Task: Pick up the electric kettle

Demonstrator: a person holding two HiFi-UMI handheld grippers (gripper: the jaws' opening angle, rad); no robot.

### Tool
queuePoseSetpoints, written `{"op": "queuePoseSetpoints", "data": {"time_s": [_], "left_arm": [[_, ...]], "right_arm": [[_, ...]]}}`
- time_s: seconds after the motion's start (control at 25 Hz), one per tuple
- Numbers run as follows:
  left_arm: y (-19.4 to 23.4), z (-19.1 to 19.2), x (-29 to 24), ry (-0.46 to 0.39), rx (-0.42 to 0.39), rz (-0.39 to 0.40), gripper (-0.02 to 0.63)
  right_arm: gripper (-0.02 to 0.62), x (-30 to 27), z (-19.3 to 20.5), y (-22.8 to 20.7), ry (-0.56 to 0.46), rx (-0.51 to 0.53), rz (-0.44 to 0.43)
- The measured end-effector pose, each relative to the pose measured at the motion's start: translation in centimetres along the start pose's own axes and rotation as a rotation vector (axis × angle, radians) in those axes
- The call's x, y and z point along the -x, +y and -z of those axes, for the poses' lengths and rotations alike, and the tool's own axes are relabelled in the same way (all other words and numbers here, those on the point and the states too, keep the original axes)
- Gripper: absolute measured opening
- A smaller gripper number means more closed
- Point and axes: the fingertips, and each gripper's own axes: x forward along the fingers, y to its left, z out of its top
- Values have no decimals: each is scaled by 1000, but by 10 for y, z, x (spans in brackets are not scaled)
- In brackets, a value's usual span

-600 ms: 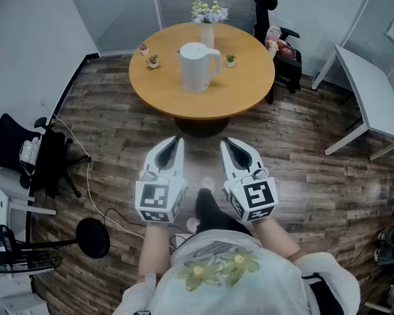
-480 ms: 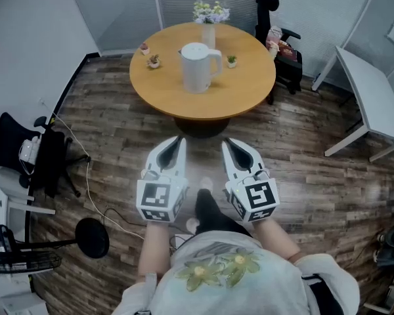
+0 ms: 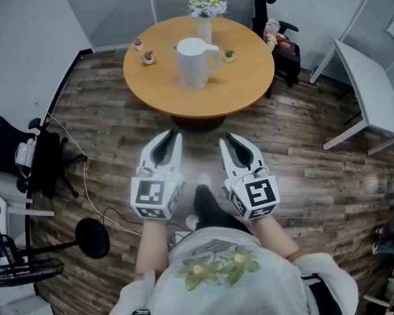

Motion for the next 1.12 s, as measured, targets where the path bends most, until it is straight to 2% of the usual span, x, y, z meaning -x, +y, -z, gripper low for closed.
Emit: {"op": "queuePoseSetpoints", "data": {"time_s": [0.04, 0.08, 0.16, 0.32, 0.76, 1.12], "left_arm": [[4, -2, -3, -6, 13, -2, 65], [8, -3, -6, -8, 20, -1, 125], [16, -4, -12, -1, 11, 8, 219], [33, -5, -25, 19, -29, 11, 299], [77, 14, -77, 121, -74, 67, 304], [112, 9, -136, 134, -84, 83, 304]], "right_arm": [[90, -4, 0, -1, 4, -2, -5], [175, -8, 0, -2, 10, -6, -10], [207, -16, 0, -6, 19, -16, -12], [232, -34, -1, -19, 30, -17, 2], [232, -94, 8, -41, 91, 14, -10], [232, -152, 6, -75, 97, -9, 6]]}}
